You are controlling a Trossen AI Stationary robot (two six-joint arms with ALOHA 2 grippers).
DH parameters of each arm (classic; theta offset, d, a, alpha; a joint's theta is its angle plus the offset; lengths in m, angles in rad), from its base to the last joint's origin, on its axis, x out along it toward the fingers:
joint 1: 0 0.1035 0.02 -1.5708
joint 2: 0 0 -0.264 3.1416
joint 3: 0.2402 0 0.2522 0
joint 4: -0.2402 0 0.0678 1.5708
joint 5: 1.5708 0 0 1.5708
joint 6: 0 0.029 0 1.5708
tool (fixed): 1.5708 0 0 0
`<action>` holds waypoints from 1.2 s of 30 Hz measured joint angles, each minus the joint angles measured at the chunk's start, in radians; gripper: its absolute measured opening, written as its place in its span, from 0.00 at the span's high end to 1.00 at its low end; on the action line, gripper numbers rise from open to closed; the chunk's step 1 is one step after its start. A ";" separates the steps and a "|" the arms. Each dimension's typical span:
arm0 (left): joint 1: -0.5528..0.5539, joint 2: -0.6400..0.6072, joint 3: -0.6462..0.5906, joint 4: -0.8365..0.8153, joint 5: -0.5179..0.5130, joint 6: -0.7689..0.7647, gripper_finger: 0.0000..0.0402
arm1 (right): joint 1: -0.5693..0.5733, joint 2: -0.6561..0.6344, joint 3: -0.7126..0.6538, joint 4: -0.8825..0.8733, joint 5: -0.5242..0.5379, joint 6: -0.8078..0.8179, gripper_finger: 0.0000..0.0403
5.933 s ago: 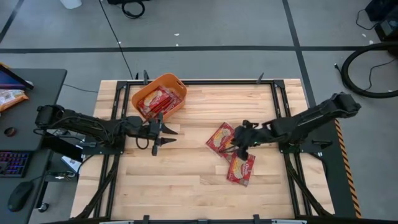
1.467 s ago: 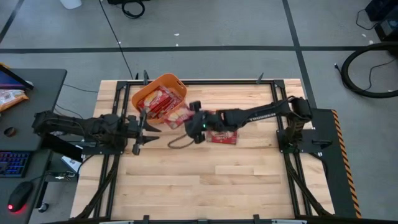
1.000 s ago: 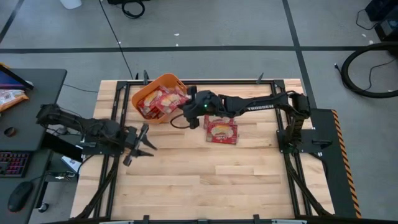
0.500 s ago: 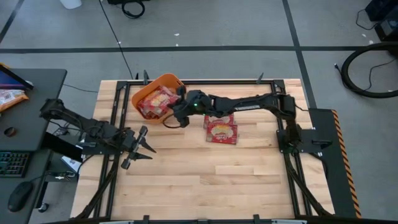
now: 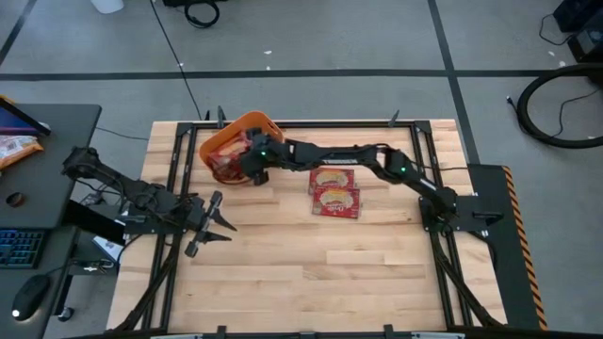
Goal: Sort popcorn bags into baskets
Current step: Put the red popcorn pack into the orange bin
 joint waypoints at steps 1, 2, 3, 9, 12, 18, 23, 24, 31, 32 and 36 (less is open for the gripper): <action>0.000 0.000 0.000 -0.001 -0.006 -0.002 0.68 | -0.004 0.021 0.029 -0.004 0.000 -0.011 0.96; 0.000 0.000 0.000 -0.002 -0.009 -0.005 0.68 | -0.007 0.040 0.056 -0.018 0.000 -0.024 0.96; 0.000 0.000 0.000 -0.004 -0.013 -0.007 0.68 | -0.007 0.058 0.082 -0.024 0.000 -0.037 0.97; 0.000 0.000 0.000 -0.026 -0.055 -0.037 0.68 | -0.004 0.110 0.140 -0.051 -0.012 -0.107 0.92; 0.000 0.000 0.000 -0.031 -0.068 -0.039 0.68 | -0.001 0.097 0.141 -0.051 0.001 -0.094 0.84; 0.000 0.000 0.000 -0.033 -0.072 -0.059 0.68 | 0.011 0.051 0.142 -0.149 0.190 -0.041 0.68; 0.000 0.000 0.000 -0.052 -0.078 -0.069 0.68 | 0.048 -0.034 0.143 -0.375 0.266 0.037 0.64; 0.000 0.000 0.000 -0.054 -0.079 -0.076 0.68 | 0.053 -0.048 0.143 -0.431 0.265 0.065 0.64; 0.000 0.001 0.000 -0.138 -0.080 -0.121 0.68 | 0.061 -0.171 0.143 -0.794 0.227 0.314 0.65; 0.000 0.001 0.000 -0.144 -0.085 -0.128 0.68 | 0.060 -0.183 0.143 -0.846 0.207 0.363 0.65; 0.000 0.001 0.000 -0.150 -0.122 -0.137 0.68 | 0.048 -0.208 0.143 -1.056 0.076 0.574 0.65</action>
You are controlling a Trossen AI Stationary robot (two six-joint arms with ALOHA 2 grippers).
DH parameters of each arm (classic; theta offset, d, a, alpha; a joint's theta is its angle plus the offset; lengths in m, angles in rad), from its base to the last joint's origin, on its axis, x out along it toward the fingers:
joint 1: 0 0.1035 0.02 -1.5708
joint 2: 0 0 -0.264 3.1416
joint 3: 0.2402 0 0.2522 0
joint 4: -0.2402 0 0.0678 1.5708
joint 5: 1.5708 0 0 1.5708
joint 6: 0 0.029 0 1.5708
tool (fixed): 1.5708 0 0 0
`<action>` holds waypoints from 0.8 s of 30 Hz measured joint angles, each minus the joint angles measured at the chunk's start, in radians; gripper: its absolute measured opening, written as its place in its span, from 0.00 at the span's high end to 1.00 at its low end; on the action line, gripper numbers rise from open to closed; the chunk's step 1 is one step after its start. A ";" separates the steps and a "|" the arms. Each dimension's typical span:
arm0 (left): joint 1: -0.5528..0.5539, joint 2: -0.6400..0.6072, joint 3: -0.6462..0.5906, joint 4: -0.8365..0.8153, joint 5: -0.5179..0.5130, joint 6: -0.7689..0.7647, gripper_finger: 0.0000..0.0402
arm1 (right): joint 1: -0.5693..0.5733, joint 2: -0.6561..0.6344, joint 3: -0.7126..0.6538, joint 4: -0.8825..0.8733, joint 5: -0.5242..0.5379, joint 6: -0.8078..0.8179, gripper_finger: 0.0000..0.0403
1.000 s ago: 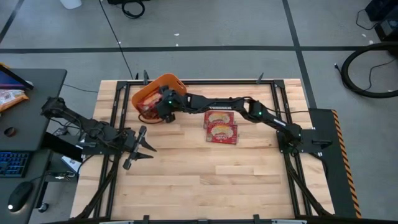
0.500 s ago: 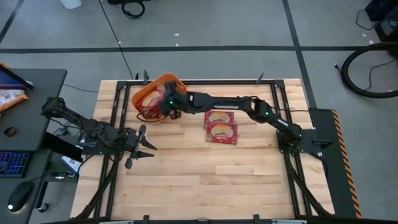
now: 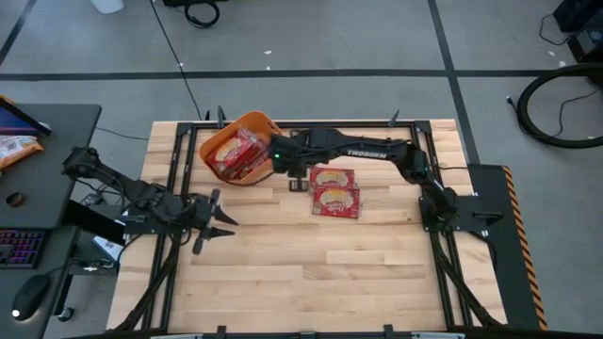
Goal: Sort popcorn bags into baskets
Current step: Put the red popcorn pack into the orange bin
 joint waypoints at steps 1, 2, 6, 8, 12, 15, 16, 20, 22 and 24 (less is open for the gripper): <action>0.000 0.000 0.000 0.000 -0.010 0.000 0.68 | -0.005 -0.001 0.000 -0.048 -0.034 0.053 0.65; 0.000 0.000 0.000 0.000 -0.019 0.000 0.68 | -0.010 -0.001 0.000 -0.095 -0.058 0.100 0.65; 0.000 0.000 0.000 -0.002 -0.042 -0.012 0.68 | -0.020 -0.001 -0.064 -0.215 -0.085 0.202 0.65; 0.000 0.000 0.000 -0.004 -0.043 -0.023 0.68 | -0.023 -0.001 -0.109 -0.253 -0.089 0.225 0.65; 0.000 0.000 0.000 -0.010 -0.043 -0.026 0.68 | -0.031 0.000 -0.226 -0.265 -0.142 0.230 0.65; 0.000 0.000 0.000 -0.021 -0.043 -0.026 0.68 | -0.050 -0.001 -0.299 -0.259 -0.197 0.229 0.65; 0.000 0.000 0.000 -0.025 -0.043 -0.026 0.68 | -0.059 -0.001 -0.321 -0.259 -0.203 0.229 0.65; 0.000 0.000 0.000 -0.032 -0.043 -0.026 0.68 | -0.092 -0.001 -0.384 -0.228 -0.229 0.206 0.65; 0.000 0.000 0.000 -0.032 -0.043 -0.026 0.68 | -0.105 -0.001 -0.413 -0.200 -0.235 0.186 0.65; 0.000 0.000 0.000 -0.032 -0.043 -0.026 0.68 | -0.115 -0.001 -0.437 -0.169 -0.239 0.174 0.65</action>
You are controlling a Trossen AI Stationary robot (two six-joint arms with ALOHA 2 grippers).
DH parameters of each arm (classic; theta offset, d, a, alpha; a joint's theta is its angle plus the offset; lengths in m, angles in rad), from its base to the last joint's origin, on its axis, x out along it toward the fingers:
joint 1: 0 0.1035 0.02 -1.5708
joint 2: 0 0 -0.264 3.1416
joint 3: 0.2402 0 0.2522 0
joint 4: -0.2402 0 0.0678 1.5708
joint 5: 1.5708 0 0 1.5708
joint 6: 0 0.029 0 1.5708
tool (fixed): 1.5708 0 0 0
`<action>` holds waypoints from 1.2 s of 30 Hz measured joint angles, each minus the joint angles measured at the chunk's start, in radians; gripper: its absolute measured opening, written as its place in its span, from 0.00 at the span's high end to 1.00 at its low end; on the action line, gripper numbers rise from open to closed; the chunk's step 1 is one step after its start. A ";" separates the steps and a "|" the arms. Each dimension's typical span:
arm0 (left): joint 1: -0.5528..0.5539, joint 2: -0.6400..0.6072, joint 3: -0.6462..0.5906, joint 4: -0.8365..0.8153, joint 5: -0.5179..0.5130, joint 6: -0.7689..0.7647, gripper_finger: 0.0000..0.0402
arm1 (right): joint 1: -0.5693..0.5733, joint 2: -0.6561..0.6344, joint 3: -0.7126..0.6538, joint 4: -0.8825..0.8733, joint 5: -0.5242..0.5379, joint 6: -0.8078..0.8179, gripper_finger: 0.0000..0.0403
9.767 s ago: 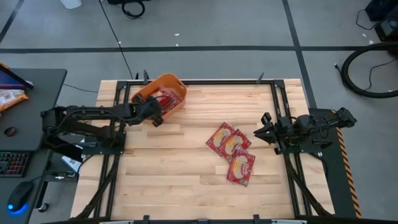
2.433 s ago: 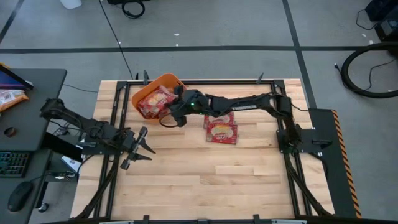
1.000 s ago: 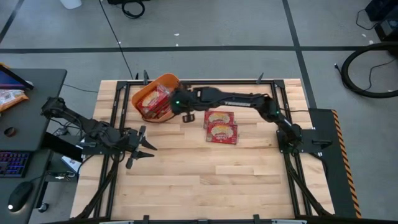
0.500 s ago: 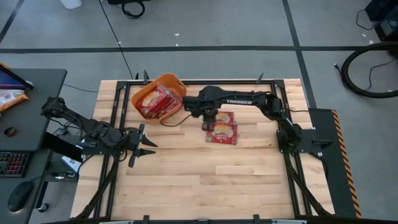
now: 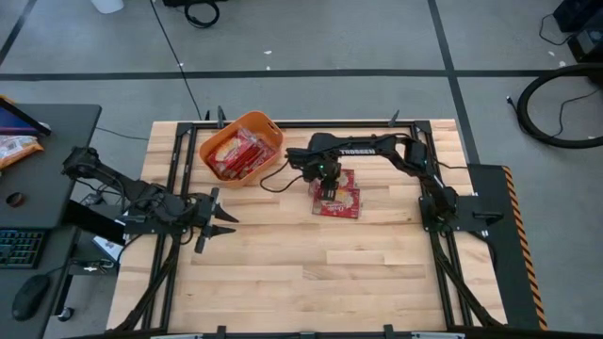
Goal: Sort popcorn bags into baskets
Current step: Put the red popcorn pack into the orange bin
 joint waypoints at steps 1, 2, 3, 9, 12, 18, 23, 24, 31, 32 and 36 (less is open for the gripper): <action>0.000 0.000 0.000 0.000 0.000 0.000 0.68 | -0.005 0.000 -0.014 0.015 -0.006 -0.007 0.65; 0.000 0.000 0.000 -0.001 0.000 0.000 0.68 | -0.008 0.000 -0.029 0.023 -0.014 -0.015 0.65; 0.000 0.000 0.000 -0.001 0.000 0.000 0.68 | -0.012 0.000 -0.044 0.030 -0.030 -0.022 0.65; 0.000 0.000 0.000 -0.005 0.000 0.000 0.68 | -0.017 0.000 -0.128 0.073 -0.087 -0.047 0.65; 0.000 0.000 0.000 -0.005 0.000 0.000 0.68 | -0.018 -0.002 -0.158 0.099 -0.105 -0.059 0.66; 0.000 0.000 0.000 -0.005 0.000 0.000 0.68 | -0.016 -0.008 -0.184 0.122 -0.090 -0.043 0.77; 0.000 0.000 0.000 -0.005 0.000 0.000 0.68 | -0.005 -0.006 -0.185 0.120 -0.079 -0.043 0.97; 0.000 0.000 0.000 -0.005 0.000 0.000 0.68 | -0.004 -0.005 -0.183 0.114 -0.079 -0.041 0.98; 0.000 0.000 0.000 -0.005 0.000 0.000 0.68 | 0.011 -0.057 -0.138 0.091 -0.073 -0.004 0.98; 0.000 0.000 0.000 -0.005 0.000 0.000 0.68 | 0.014 -0.072 -0.128 0.091 -0.065 -0.004 0.99; 0.000 0.000 0.000 -0.004 0.000 0.000 0.68 | 0.029 -0.122 -0.084 0.092 -0.004 0.001 0.98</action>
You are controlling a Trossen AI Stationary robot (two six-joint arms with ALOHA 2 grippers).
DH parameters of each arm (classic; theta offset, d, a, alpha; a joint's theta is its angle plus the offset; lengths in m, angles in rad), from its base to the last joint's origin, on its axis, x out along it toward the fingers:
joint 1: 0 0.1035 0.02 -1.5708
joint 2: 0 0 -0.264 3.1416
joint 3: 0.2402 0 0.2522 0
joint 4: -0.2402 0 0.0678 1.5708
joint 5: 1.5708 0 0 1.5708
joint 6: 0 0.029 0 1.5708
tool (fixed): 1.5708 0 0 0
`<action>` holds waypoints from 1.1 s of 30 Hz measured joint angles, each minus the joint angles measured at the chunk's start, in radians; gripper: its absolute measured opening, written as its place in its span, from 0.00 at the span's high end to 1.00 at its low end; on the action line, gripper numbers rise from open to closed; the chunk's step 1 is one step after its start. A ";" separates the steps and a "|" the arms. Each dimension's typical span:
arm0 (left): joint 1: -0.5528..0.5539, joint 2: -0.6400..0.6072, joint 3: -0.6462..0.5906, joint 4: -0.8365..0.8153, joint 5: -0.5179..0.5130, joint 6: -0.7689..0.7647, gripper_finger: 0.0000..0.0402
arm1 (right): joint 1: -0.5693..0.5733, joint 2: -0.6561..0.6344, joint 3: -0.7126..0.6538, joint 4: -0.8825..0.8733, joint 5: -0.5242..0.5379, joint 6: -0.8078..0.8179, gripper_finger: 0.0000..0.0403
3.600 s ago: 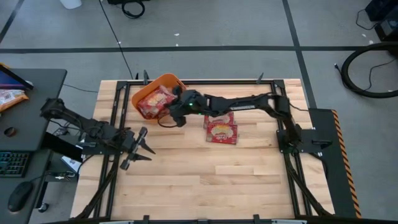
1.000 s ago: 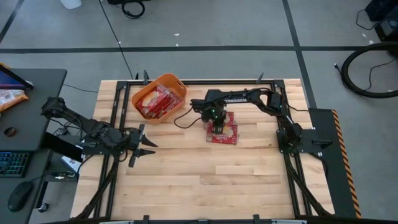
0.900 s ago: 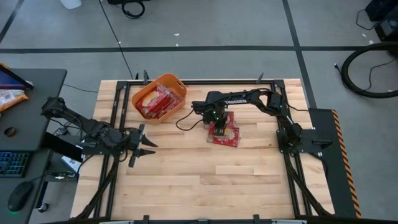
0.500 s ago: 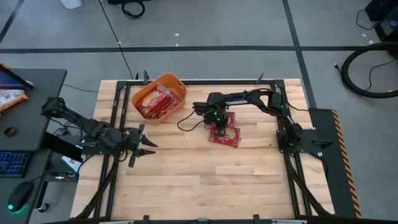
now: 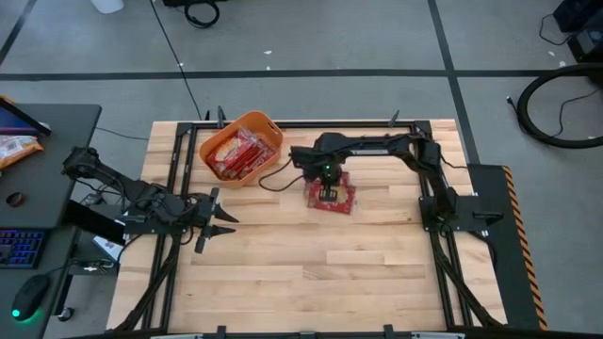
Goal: Sort popcorn bags into baskets
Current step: Put the red popcorn pack into the orange bin
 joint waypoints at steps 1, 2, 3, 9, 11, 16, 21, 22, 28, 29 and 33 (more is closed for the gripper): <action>0.000 0.000 0.000 0.000 0.000 0.000 0.68 | 0.004 -0.015 0.014 0.001 0.010 0.000 0.99; 0.000 0.000 0.000 0.000 0.000 0.000 0.68 | 0.007 -0.029 0.026 0.004 0.020 0.000 0.99; 0.000 0.000 0.000 0.000 0.000 0.000 0.68 | 0.010 -0.041 0.036 0.012 0.031 0.000 0.99; 0.000 0.000 0.000 0.000 -0.037 0.001 0.68 | 0.018 -0.089 0.082 0.177 0.086 -0.027 0.99; 0.000 0.000 0.000 0.000 -0.038 0.001 0.68 | 0.019 -0.091 0.096 0.237 0.088 -0.048 0.99; 0.000 0.000 0.000 0.000 -0.038 0.003 0.68 | 0.033 -0.090 0.110 0.401 0.124 -0.124 0.99; 0.000 0.000 0.000 0.000 -0.038 0.004 0.68 | 0.042 -0.090 0.110 0.494 0.138 -0.177 1.00; 0.000 0.000 0.000 0.000 -0.038 0.004 0.68 | 0.042 -0.090 0.110 0.505 0.139 -0.183 1.00; 0.000 0.000 0.000 0.000 -0.039 0.004 0.68 | 0.055 -0.090 0.110 0.588 0.177 -0.220 1.00; 0.000 0.000 0.000 0.000 -0.042 0.004 0.68 | 0.058 -0.090 0.110 0.608 0.186 -0.231 1.00; 0.002 0.000 0.000 0.000 -0.052 0.004 0.68 | 0.064 -0.090 0.110 0.685 0.185 -0.260 1.00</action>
